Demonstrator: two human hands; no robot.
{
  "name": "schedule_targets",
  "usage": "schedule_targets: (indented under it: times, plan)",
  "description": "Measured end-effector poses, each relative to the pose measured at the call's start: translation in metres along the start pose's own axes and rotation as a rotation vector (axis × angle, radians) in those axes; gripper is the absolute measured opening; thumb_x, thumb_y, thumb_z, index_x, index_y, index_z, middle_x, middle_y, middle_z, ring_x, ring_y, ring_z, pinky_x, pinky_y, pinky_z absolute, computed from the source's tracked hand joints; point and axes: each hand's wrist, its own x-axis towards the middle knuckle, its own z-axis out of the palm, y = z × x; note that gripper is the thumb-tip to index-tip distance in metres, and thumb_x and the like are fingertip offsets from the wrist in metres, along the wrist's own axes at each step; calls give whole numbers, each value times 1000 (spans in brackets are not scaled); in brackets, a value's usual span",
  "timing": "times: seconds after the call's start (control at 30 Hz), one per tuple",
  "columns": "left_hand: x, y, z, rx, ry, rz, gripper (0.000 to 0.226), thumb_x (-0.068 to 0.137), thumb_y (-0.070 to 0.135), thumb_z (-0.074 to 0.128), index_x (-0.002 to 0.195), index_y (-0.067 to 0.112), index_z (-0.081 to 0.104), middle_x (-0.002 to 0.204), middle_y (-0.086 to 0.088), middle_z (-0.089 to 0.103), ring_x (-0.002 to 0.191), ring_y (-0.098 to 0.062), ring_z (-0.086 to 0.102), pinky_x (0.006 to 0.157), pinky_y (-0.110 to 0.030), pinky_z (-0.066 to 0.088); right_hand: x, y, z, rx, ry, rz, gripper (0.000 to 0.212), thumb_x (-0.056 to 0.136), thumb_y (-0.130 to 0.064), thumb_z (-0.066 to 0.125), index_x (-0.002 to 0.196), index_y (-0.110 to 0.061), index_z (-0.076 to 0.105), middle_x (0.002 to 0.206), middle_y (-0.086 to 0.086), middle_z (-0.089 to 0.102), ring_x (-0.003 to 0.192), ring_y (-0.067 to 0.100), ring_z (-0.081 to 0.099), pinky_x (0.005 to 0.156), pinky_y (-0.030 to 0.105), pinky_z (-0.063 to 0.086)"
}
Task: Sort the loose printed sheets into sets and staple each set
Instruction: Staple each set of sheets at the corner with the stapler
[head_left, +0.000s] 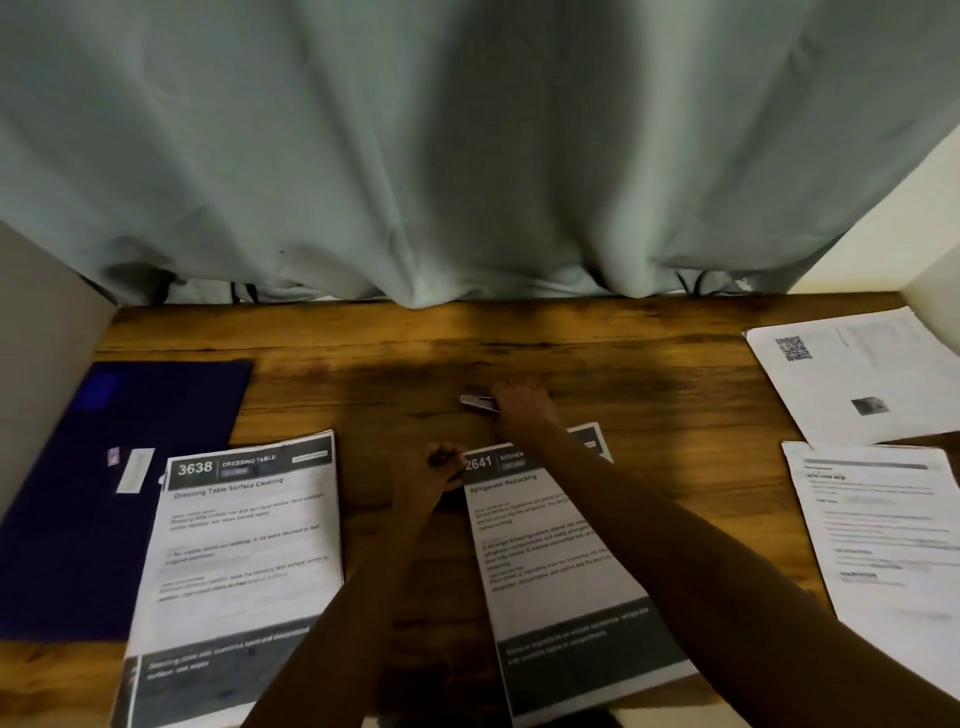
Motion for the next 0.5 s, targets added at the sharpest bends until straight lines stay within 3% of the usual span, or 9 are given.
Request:
schedule_targets:
  times: [0.13, 0.23, 0.3, 0.4, 0.5]
  plan:
    - [-3, 3, -1, -30, -6, -10, 15, 88, -4, 58, 84, 11, 58, 95, -4, 62, 98, -23, 61, 74, -29, 54, -4, 22, -9, 494, -92, 186, 41, 89, -14, 58, 129, -13, 51, 125, 10, 55, 114, 26, 54, 94, 40, 48]
    - [-7, 5, -1, 3, -43, 19, 13, 89, -2, 56, 87, 9, 59, 95, -5, 62, 95, -21, 62, 68, -23, 57, -19, 34, -23, 1072, -165, 312, 41, 91, -3, 52, 131, -8, 48, 129, 14, 52, 115, 29, 53, 94, 38, 48]
    - [-8, 6, -1, 16, -51, 36, 12, 90, -3, 56, 87, 9, 59, 94, -5, 62, 94, -21, 62, 65, -20, 57, -32, 38, -31, 1423, -245, 323, 35, 93, -1, 47, 127, -7, 48, 129, 17, 52, 111, 29, 56, 86, 35, 52]
    - [-9, 7, 0, 24, -35, 46, 10, 88, -3, 57, 89, 7, 58, 94, -5, 61, 96, -22, 61, 65, -22, 57, -47, 42, -32, 1539, -319, 238, 37, 95, -2, 44, 131, -4, 43, 124, 15, 54, 107, 24, 57, 78, 30, 52]
    - [-10, 7, 1, 67, -32, 75, 13, 87, 0, 59, 87, 13, 59, 93, -1, 62, 96, -20, 60, 70, -24, 55, -55, 43, -26, 1558, -356, 187, 40, 94, -2, 45, 134, -8, 41, 128, 14, 53, 119, 30, 52, 98, 41, 46]
